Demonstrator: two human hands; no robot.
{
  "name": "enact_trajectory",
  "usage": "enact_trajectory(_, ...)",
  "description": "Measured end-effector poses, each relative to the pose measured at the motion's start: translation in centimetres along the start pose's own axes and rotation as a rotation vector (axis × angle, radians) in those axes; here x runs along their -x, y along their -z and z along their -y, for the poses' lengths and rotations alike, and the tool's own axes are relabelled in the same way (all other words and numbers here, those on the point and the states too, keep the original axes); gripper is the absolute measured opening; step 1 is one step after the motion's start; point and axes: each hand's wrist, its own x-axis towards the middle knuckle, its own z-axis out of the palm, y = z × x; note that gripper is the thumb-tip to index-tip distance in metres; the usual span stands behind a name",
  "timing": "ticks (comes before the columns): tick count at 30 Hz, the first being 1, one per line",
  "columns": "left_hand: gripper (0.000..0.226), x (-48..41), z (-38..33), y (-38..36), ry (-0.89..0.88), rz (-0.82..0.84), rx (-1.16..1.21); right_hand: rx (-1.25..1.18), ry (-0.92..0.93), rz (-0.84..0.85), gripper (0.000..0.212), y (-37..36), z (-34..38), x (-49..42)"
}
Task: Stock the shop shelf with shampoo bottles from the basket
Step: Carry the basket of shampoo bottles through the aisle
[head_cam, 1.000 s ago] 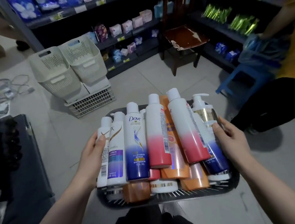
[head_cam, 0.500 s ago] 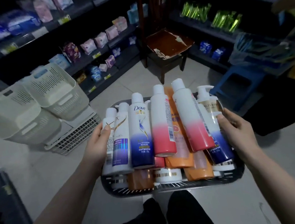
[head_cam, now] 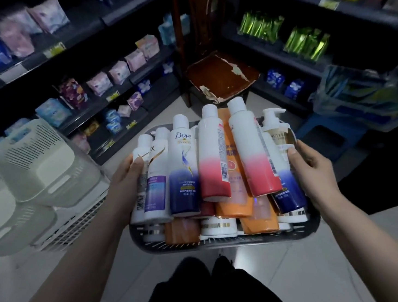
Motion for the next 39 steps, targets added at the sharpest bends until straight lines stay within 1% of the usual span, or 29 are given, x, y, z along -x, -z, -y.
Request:
enact_trajectory(5,0.031,-7.9,-2.0,-2.6,0.019,0.027,0.070,0.003,0.004,-0.020,0.033,-1.4,2.4,-7.7)
enact_trajectory(7,0.031,-11.2,-2.9,-3.6,0.029,0.017,0.086,-0.002,-0.011,-0.033,0.036,-2.2,3.0,-10.9)
enact_trajectory(10,0.026,-16.1,-4.2,-5.0,0.040,0.041,0.104,0.002,-0.041,-0.050,0.034,-3.8,3.7,-15.3)
enact_trajectory(12,0.026,-19.5,-4.8,-5.7,0.054,0.055,0.109,-0.005,-0.054,-0.080,0.044,-5.0,4.2,-18.0)
enact_trajectory(14,0.024,-22.9,-5.5,-6.4,0.072,0.057,0.116,-0.050,-0.065,-0.099,0.047,-6.2,4.7,-20.5)
enact_trajectory(16,0.027,-26.2,-6.1,-7.4,0.092,0.091,0.096,-0.078,-0.082,-0.123,0.043,-7.2,5.2,-22.9)
enact_trajectory(19,0.021,-30.9,-7.7,-9.0,0.093,0.127,0.060,-0.094,-0.108,-0.134,0.035,-8.4,5.8,-26.6)
enact_trajectory(23,0.031,-37.2,-9.2,-11.5,0.124,0.169,0.007,-0.116,-0.143,-0.160,0.024,-9.6,6.3,-32.1)
enact_trajectory(24,0.033,-38.7,-9.3,-12.1,0.138,0.169,0.017,-0.117,-0.147,-0.167,0.025,-9.9,6.3,-33.6)
enact_trajectory(27,0.033,-42.7,-10.0,-14.5,0.139,0.139,0.036,-0.124,-0.154,-0.158,0.049,-10.4,6.3,-38.6)
enact_trajectory(28,0.031,-44.0,-10.1,-15.3,0.136,0.135,0.038,-0.116,-0.162,-0.153,0.051,-10.5,6.4,-40.3)
enact_trajectory(31,0.032,-47.5,-10.3,-17.5,0.164,0.109,0.057,-0.075,-0.147,-0.126,0.041,-10.7,6.8,-45.3)
enact_trajectory(32,0.031,-48.7,-10.3,-18.1,0.163,0.096,0.066,-0.051,-0.138,-0.118,0.042,-10.8,6.9,-46.8)
enact_trajectory(34,0.027,-51.0,-10.3,-19.6,0.158,0.082,0.077,-0.024,-0.138,-0.109,0.051,-11.2,7.3,-49.9)
enact_trajectory(36,0.023,-53.1,-10.5,-21.1,0.153,0.074,0.084,-0.016,-0.141,-0.094,0.052,-11.6,7.4,-52.9)
enact_trajectory(39,0.021,-56.5,-10.7,-23.0,0.163,0.072,0.086,0.000,-0.152,-0.096,0.039,-12.3,7.8,-56.9)
